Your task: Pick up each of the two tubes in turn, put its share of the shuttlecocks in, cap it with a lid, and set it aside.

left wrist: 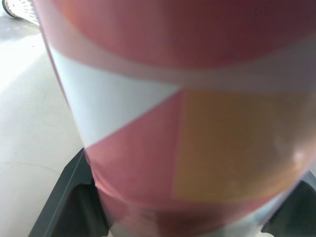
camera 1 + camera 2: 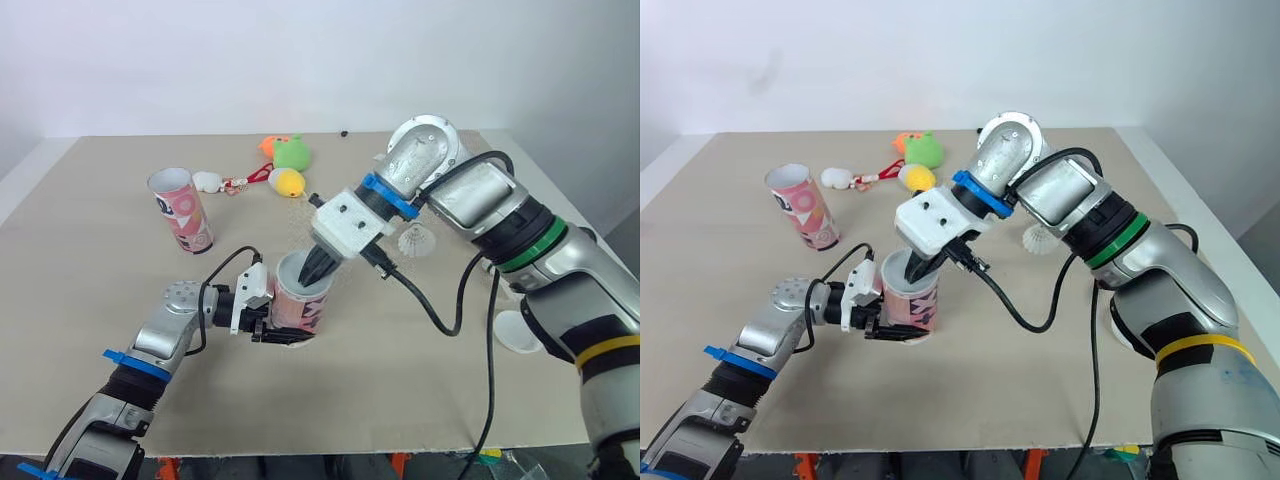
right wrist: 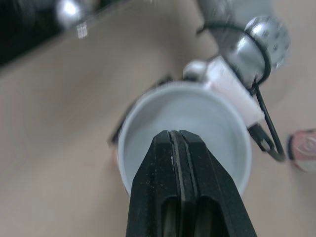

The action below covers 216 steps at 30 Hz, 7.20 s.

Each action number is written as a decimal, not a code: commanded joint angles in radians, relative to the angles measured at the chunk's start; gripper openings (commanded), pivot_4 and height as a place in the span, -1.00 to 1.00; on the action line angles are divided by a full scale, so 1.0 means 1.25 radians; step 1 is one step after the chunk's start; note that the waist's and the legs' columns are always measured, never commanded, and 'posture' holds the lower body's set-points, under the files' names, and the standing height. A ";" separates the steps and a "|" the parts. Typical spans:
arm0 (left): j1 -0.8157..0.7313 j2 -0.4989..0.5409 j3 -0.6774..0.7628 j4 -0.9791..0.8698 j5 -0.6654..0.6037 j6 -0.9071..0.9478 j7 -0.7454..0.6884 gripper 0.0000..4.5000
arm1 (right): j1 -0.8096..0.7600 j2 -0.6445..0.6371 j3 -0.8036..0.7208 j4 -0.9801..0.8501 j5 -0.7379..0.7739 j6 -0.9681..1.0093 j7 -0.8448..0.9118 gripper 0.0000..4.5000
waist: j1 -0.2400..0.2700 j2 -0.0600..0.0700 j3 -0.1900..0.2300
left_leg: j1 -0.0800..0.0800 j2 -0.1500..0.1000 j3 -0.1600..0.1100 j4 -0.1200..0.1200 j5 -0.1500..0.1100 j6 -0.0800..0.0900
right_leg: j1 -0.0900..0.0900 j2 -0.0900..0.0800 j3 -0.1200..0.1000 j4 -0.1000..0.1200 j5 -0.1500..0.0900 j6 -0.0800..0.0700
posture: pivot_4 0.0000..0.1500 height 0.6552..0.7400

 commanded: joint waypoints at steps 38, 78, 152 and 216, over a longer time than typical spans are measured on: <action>0.230 0.264 0.296 -0.213 -0.183 0.064 -0.007 1.00 | 0.651 -0.101 -0.368 -0.235 -0.150 0.197 -0.198 0.97 | 0.003 0.005 0.014 | -0.023 0.000 -0.002 0.003 0.000 -0.002 | -0.020 0.001 -0.001 0.001 0.001 0.003 | 1.00 0.82; 0.306 0.219 0.437 -0.385 -0.353 0.138 0.052 1.00 | 0.556 0.250 -0.358 -0.062 -0.185 0.167 -0.233 0.13 | 0.002 0.001 0.016 | -0.025 0.000 -0.002 0.005 0.004 -0.009 | -0.022 0.002 -0.001 0.002 0.006 0.002 | 1.00 0.82; -0.183 -0.168 0.094 -0.170 -0.183 0.197 0.199 1.00 | 0.615 -0.192 -1.057 0.529 -0.097 0.179 -0.859 0.97 | -0.003 0.003 0.017 | -0.022 -0.015 0.025 0.015 0.003 -0.007 | -0.019 -0.007 0.034 -0.003 0.016 0.032 | 1.00 0.82; -0.038 0.005 0.379 0.126 0.046 0.054 0.659 1.00 | 0.805 0.111 -0.711 -0.480 0.056 0.424 -0.755 0.97 | 0.002 -0.011 0.019 | -0.032 -0.015 0.017 0.017 0.003 -0.009 | -0.024 -0.009 0.026 -0.004 0.019 0.027 | 1.00 0.82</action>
